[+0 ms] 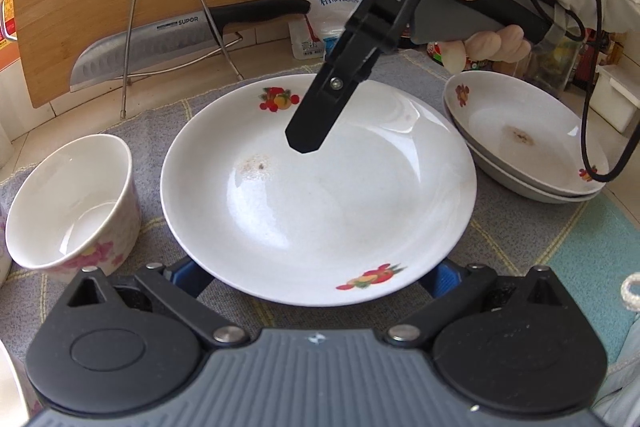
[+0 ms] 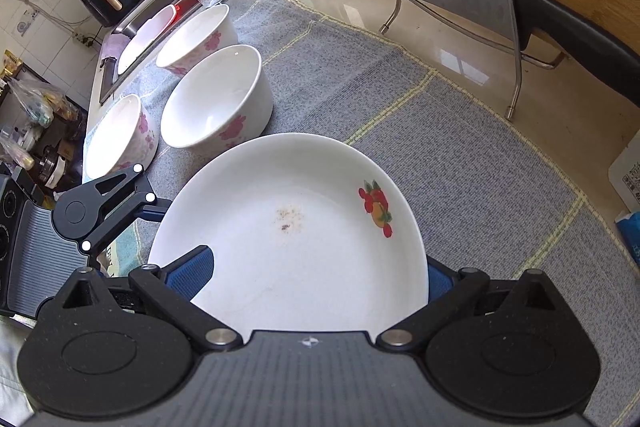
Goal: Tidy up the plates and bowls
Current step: 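Close the right tool on the plate rim and lift it toward the stack, then carry the white plate over the stacked plates and lower it with the right tool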
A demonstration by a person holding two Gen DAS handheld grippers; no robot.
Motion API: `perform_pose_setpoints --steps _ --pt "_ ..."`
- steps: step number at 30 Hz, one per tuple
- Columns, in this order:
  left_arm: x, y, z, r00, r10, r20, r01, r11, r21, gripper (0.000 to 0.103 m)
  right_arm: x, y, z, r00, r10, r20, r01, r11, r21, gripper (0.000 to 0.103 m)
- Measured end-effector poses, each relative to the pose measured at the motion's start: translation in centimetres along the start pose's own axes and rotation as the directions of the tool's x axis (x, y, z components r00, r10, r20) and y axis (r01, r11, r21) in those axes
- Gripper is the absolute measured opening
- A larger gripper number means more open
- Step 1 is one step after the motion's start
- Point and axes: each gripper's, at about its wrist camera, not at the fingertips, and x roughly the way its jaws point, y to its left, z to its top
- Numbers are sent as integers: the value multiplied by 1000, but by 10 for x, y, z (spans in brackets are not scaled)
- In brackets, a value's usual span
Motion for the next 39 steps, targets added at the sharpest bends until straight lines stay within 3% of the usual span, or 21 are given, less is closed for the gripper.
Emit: perform_pose_setpoints --steps 20,39 --pt "-38 -35 17 993 -119 2 118 983 141 102 -59 39 -65 987 -97 131 82 991 110 103" --pt "-10 -93 37 950 -310 -44 310 913 266 102 -113 27 -160 949 -244 200 172 931 320 103"
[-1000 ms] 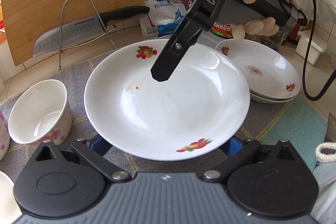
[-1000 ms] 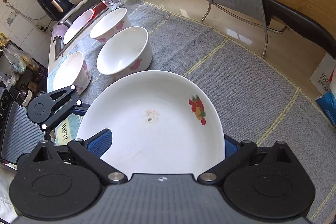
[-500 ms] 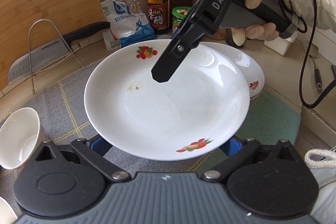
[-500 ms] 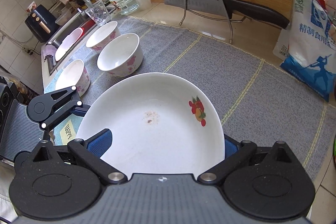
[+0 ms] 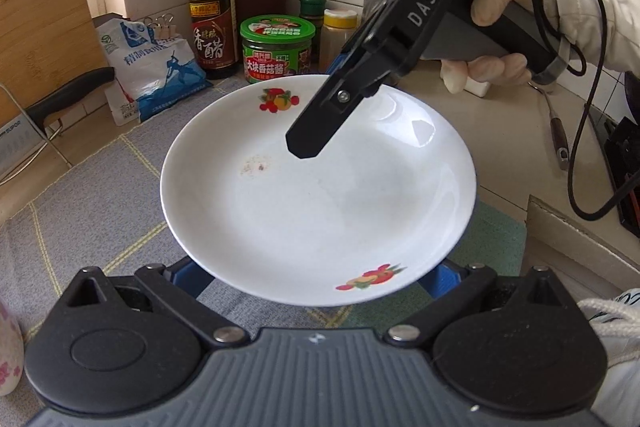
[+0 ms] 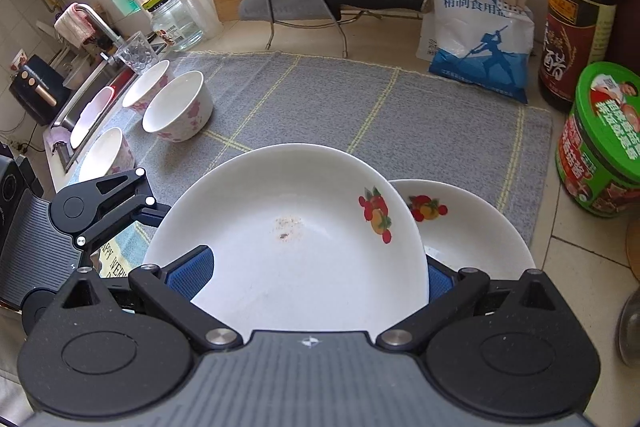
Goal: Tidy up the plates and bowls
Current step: 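Carry the white plate over the stacked plates and lower it with the right tool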
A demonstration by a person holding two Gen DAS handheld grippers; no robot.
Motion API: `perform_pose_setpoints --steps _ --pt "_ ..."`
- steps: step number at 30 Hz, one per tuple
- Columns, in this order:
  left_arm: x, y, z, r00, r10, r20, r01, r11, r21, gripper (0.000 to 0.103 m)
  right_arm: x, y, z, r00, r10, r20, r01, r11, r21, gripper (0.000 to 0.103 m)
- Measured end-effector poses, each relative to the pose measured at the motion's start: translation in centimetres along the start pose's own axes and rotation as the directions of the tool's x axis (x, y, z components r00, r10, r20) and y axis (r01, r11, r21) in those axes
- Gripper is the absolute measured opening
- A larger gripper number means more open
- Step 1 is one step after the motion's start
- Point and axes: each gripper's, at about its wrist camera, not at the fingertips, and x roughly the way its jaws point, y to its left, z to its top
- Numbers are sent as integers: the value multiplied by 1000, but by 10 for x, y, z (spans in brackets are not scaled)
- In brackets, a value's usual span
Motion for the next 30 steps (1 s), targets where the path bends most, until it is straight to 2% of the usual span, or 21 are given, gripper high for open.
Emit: perform_pose_setpoints --steps 10,30 --pt "23 -13 9 999 -35 -31 36 999 28 102 -7 -25 -19 1000 -14 10 14 998 55 103" --pt "42 -16 23 996 -14 -90 20 997 68 102 0 -49 -28 1000 -9 27 7 997 80 103"
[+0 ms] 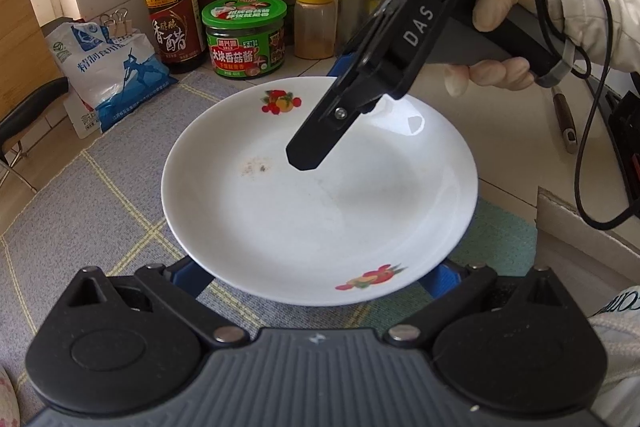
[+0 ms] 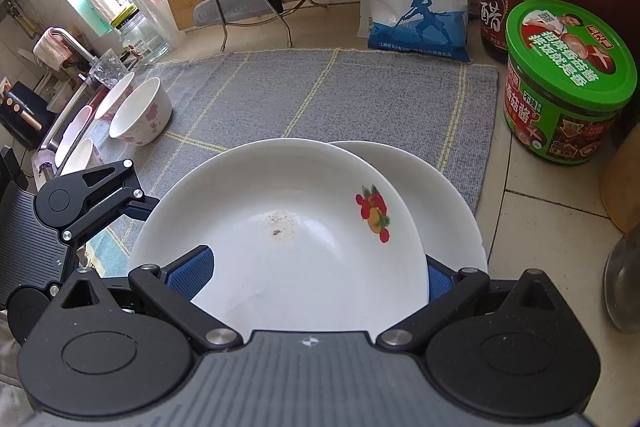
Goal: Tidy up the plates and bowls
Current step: 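Carry the white plate over the stacked plates and lower it with the right tool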
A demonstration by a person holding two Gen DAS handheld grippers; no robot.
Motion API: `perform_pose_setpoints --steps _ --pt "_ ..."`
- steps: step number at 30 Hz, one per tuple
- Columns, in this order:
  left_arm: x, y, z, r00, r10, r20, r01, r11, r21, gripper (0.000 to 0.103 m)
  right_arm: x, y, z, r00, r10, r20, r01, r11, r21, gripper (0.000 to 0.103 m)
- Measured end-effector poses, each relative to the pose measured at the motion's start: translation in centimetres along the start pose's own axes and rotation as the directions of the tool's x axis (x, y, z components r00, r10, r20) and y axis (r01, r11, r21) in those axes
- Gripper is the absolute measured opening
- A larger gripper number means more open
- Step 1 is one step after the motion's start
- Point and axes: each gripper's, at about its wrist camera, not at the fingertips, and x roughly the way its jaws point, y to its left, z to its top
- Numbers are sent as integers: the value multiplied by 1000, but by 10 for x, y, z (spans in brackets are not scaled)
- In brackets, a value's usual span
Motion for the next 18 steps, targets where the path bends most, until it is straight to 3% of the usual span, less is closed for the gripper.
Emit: perform_pose_setpoints --steps 18 --pt "5 9 4 998 -31 -48 33 999 39 102 -4 -5 -8 1000 -6 13 5 999 37 103"
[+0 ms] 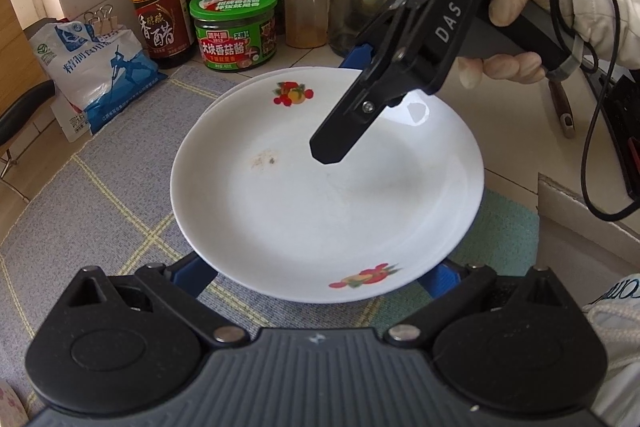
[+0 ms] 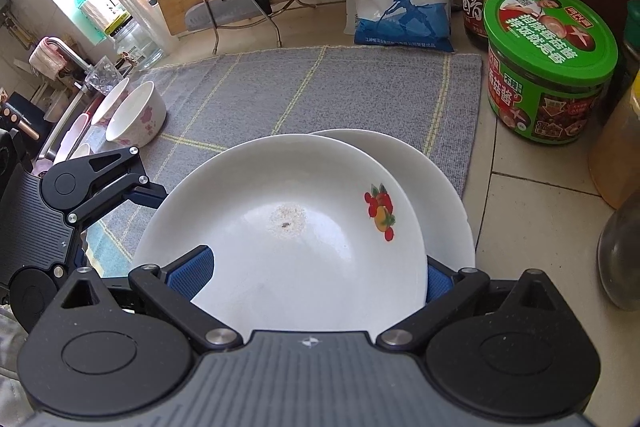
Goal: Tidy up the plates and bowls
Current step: 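Carry the white plate over the stacked plates and lower it with the right tool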
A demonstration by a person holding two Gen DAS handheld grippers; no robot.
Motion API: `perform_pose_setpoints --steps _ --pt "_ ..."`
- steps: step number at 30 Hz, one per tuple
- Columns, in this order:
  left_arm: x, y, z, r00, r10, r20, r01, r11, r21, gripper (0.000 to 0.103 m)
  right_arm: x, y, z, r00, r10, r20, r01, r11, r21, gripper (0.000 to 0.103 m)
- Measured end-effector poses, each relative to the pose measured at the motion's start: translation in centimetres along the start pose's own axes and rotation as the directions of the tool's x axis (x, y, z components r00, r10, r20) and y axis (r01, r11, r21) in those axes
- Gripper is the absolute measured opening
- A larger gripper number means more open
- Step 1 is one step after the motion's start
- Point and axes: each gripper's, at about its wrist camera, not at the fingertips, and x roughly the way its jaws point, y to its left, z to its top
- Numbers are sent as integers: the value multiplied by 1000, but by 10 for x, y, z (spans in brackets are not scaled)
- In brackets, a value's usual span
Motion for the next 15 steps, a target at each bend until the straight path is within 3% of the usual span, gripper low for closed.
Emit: perform_pose_setpoints --steps 15 --pt "2 6 1 1000 -18 -4 18 1000 21 102 -13 -3 -14 999 -33 15 32 999 38 103"
